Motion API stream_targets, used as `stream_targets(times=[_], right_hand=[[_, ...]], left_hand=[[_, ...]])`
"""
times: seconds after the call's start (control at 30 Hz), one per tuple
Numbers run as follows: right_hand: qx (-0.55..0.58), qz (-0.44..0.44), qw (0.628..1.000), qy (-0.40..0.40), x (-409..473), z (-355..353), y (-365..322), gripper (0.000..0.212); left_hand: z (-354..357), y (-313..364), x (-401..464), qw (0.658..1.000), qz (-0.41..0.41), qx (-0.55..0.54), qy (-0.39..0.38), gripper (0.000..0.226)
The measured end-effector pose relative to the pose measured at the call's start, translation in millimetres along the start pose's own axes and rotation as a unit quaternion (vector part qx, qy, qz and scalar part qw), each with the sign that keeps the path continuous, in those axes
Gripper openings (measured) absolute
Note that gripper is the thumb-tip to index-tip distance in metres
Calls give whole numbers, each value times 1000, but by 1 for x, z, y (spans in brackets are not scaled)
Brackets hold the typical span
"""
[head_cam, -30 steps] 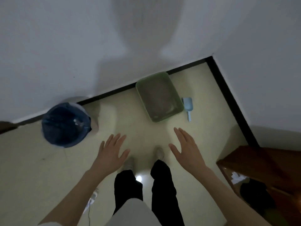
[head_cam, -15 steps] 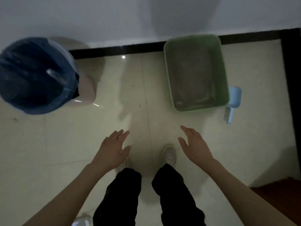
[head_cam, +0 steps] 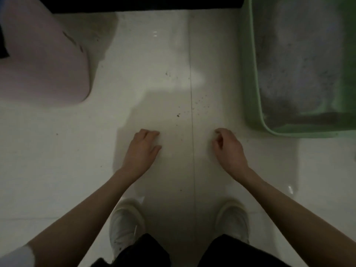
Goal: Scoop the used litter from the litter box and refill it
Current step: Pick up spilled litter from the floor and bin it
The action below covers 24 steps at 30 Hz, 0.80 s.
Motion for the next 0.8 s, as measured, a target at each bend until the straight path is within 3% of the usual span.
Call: stream_targets(times=[0.1, 0.27, 0.5, 0.8], right_hand=[[28, 5, 998, 50, 15, 2, 8, 28], [37, 26, 997, 60, 21, -3, 10, 26], [8, 7, 994, 110, 29, 2, 9, 16], [-15, 19, 996, 82, 33, 4, 8, 19]], left_hand=[[4, -1, 16, 999, -5, -33, 36, 40], [-1, -9, 20, 995, -45, -73, 46, 36], [0, 4, 28, 993, -2, -58, 104, 18], [-1, 7, 36, 992, -13, -3, 124, 12]])
Point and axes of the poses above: each hand's wrist, its own x-axis towards the middle knuckle, its own z-axis out of the palm, y = z × x, the point moved 7 cm from there along x, towards the middle knuckle, and after that the axes turned 6 degrees about x, right-handed, at the moved point
